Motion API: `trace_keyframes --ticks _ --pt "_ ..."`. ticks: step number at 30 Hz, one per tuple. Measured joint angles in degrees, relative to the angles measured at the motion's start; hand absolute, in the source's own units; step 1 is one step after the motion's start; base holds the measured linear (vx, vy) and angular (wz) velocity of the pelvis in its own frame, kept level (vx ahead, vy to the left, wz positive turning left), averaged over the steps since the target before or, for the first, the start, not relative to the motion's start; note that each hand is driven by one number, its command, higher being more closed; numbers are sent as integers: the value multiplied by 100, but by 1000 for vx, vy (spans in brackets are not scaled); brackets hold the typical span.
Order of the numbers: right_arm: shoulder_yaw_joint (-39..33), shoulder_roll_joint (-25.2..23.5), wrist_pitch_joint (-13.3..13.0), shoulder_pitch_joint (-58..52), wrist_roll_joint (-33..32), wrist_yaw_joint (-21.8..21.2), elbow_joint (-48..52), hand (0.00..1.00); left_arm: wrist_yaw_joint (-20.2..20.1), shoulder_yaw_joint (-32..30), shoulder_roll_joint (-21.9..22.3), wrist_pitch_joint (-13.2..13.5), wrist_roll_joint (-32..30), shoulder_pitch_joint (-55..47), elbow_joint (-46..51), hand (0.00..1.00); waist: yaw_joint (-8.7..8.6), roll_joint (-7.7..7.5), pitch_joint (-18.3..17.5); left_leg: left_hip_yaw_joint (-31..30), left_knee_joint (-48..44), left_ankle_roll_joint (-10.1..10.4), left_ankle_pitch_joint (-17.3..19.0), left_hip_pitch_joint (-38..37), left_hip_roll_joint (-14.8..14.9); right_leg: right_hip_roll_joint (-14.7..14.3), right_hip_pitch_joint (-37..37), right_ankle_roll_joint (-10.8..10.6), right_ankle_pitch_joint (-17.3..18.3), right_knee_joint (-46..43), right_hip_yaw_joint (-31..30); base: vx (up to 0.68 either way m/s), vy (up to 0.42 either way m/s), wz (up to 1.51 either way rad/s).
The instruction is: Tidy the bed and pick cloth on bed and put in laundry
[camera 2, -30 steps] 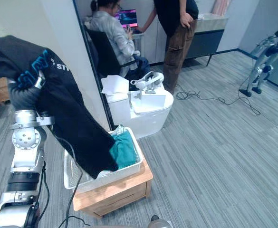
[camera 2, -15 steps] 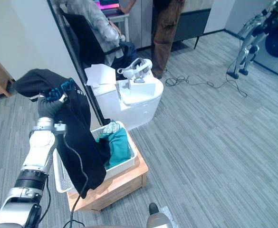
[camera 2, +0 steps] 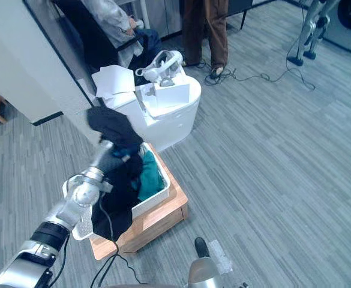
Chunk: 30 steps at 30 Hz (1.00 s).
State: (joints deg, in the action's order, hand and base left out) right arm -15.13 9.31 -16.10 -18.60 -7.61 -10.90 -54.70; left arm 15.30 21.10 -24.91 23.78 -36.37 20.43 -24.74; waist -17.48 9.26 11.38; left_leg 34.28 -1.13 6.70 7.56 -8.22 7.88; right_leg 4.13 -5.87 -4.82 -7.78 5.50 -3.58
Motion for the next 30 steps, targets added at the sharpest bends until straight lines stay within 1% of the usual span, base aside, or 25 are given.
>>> trace_keyframes --ticks 1,2,3,4,5,7,8,9,10,11,12,13,14,15,16,18,19,21,22,23,24,26,28,30 --pt "0 50 -4 140 0 -7 18 0 -93 186 0 -47 -94 0 3 100 -91 63 120 11 -3 -11 -8 41 -6 3 -48 -8 -19 -1 -17 -101 -62 -18" --pt "0 60 -20 234 1 -11 67 0 -195 342 1 -173 -90 -1 12 100 -167 75 251 91 -7 -15 -15 46 2 1 -95 -4 -37 -2 -66 -94 -58 -18" --pt "2 60 -21 274 1 -13 83 0 -242 387 7 -250 -87 -2 12 100 -182 79 306 138 -9 -18 -19 55 10 0 -122 4 -43 -3 -84 -121 -73 -27" --pt "1 58 -23 325 1 -16 129 0 -296 488 19 -447 -72 20 20 100 -182 61 342 161 -46 -22 -22 209 10 -9 -286 5 -84 -4 -149 -92 -63 -19" --pt "1 54 -26 356 1 -17 172 0 -300 522 19 -531 -68 59 19 100 -181 80 376 172 -78 -28 -26 275 11 -6 -346 3 -109 -8 -169 -80 -79 -18" --pt "3 53 -32 535 -6 -19 342 0 -290 594 44 -903 -12 241 -43 100 -154 -8 654 281 -154 -70 -66 493 19 0 -666 -10 -123 -221 -219 -84 -77 -8" --pt "5 44 -35 553 -7 -20 426 0 -281 596 75 -990 -10 300 -105 100 -117 -29 695 286 -175 -78 -72 574 19 3 -762 -9 -122 -272 -229 -99 -70 -3" --pt "12 30 -51 572 -15 -22 600 0 -220 596 147 -1181 -10 420 -262 100 -41 -86 803 286 -220 -93 -87 689 25 8 -893 -9 -122 -351 -236 -94 -72 3" --pt "31 29 -57 582 -31 -25 771 0 -122 596 185 -1347 -8 505 -412 100 -4 -153 862 283 -264 -103 -99 820 35 15 -1035 4 -114 -426 -231 -92 -73 5" --pt "66 30 -59 588 -69 -26 861 0 -67 586 183 -1414 1 549 -492 100 44 -192 888 284 -307 -103 -99 887 50 17 -1102 7 -112 -457 -230 -90 -86 5" --pt "144 29 -65 588 -145 -28 1033 0 107 578 182 -1547 1 658 -652 100 132 -269 948 284 -357 -104 -99 982 69 17 -1192 8 -112 -503 -227 -63 -69 6" --pt "215 29 -66 587 -201 -32 1143 0 202 557 181 -1618 10 750 -738 100 168 -327 1001 275 -417 -104 -98 1052 96 18 -1248 16 -106 -551 -207 -86 -95 12" --pt "277 10 -66 587 -257 -67 1331 0 418 418 180 -1679 28 870 -817 100 282 -412 1054 262 -494 -104 -98 1178 127 20 -1375 43 -88 -648 -182 -60 -66 12" --pt "302 10 -65 588 -282 -78 1387 0 506 338 180 -1690 39 912 -854 100 290 -450 1079 260 -519 -105 -97 1214 138 21 -1398 45 -87 -659 -175 -64 -76 14" --pt "381 21 -65 588 -334 -97 1508 0 676 128 160 -1708 109 990 -930 100 347 -498 1108 242 -548 -105 -96 1298 159 31 -1454 45 -87 -694 -142 -36 -46 15" --pt "450 16 -66 577 -468 -129 1600 0 969 -234 146 -1713 227 1113 -1047 100 379 -540 1134 186 -624 -115 -87 1411 194 46 -1515 60 -76 -748 -70 -35 -48 21" --pt "478 4 -66 557 -511 -137 1646 0 1149 -483 113 -1696 409 1200 -1057 100 435 -566 1149 142 -664 -116 -84 1462 213 53 -1538 70 -69 -774 -28 -24 -42 17" --pt "495 -25 -66 540 -567 -146 1730 0 1439 -859 -12 -1598 560 1307 -1051 100 518 -609 1178 131 -741 -117 -79 1534 252 61 -1560 88 -55 -810 27 -23 -39 15" --pt "503 -38 -67 532 -602 -146 1768 0 1511 -960 -74 -1566 599 1332 -1050 100 551 -625 1187 130 -759 -117 -79 1542 263 62 -1560 93 -52 -820 44 -25 -50 17" --pt "551 -33 -74 494 -678 -149 1831 0 1676 -1213 -147 -1542 660 1378 -1035 100 609 -638 1195 122 -821 -120 -61 1572 295 67 -1560 108 -29 -851 89 -15 -39 14" --pt "580 -27 -75 482 -683 -149 1860 0 1740 -1325 -169 -1514 664 1380 -1018 100 624 -638 1195 109 -849 -125 -51 1593 309 72 -1560 109 -19 -866 111 -19 -43 21" --pt "716 -41 -74 474 -709 -155 1974 0 1860 -1658 -269 -1360 747 1387 -999 100 679 -676 1218 61 -964 -133 -2 1644 352 86 -1560 107 29 -938 149 -17 -30 15" --pt "752 -39 -75 464 -770 -184 2013 0 1846 -1796 -267 -1317 824 1414 -983 100 769 -685 1222 37 -1076 -137 64 1708 384 90 -1561 106 42 -958 160 -19 -25 8" --pt "792 -40 -77 464 -804 -192 2016 0 1692 -1942 -265 -1212 823 1439 -979 100 784 -711 1237 -32 -1194 -159 117 1789 411 113 -1566 101 47 -957 258 -22 -35 15"
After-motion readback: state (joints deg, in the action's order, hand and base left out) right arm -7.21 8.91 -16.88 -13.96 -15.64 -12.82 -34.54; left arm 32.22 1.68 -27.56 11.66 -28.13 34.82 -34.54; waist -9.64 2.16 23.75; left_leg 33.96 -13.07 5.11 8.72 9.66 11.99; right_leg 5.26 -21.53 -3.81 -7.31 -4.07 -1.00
